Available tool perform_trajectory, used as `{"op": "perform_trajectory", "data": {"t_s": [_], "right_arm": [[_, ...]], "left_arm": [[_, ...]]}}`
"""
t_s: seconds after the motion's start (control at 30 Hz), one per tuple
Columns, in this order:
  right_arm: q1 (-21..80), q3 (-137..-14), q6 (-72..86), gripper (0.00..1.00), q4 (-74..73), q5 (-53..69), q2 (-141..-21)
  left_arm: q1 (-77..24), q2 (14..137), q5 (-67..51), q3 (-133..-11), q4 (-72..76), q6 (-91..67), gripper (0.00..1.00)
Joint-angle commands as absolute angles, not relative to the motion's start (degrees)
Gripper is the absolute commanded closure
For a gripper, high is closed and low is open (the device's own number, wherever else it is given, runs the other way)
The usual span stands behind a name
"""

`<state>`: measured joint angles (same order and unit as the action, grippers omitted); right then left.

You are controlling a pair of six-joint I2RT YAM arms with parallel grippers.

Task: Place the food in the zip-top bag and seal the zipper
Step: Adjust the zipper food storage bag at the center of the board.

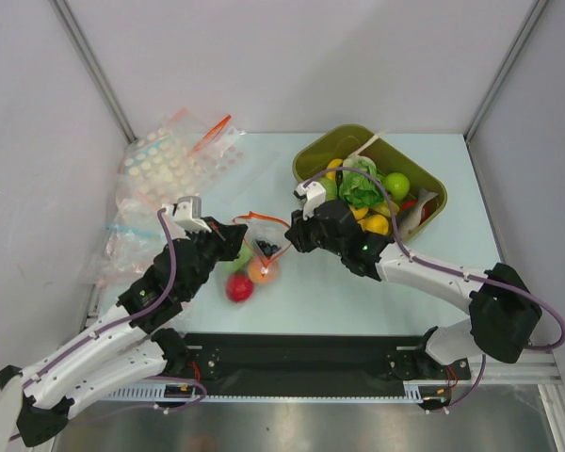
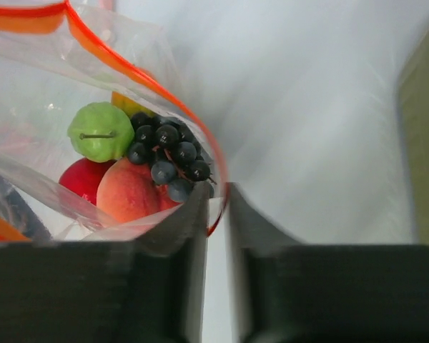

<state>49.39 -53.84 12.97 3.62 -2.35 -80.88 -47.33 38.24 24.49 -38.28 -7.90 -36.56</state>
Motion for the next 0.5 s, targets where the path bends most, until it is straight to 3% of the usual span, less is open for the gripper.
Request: {"op": "perform_trajectory", "data": {"t_s": [0.0, 0.07, 0.1, 0.47], "right_arm": [[49.5, -56.9, 12.0, 0.86, 4.1, 3.4, -81.5], [49.4, -56.8, 12.0, 0.98, 4.9, 5.3, -81.2], [49.5, -56.7, 12.0, 1.0, 5.4, 5.7, -80.9], [54.2, -43.4, 5.9, 1.0, 23.8, 1.5, -66.1]], "left_arm": [[-47.1, 38.2, 25.0, -38.9, -5.3, -36.2, 0.99], [-47.1, 38.7, 24.3, -38.9, -5.1, -36.1, 0.98], [-47.1, 38.9, 23.8, -38.8, -4.7, -36.2, 0.98], [-47.1, 56.6, 10.0, -49.4, -11.1, -33.7, 1.0]]}}
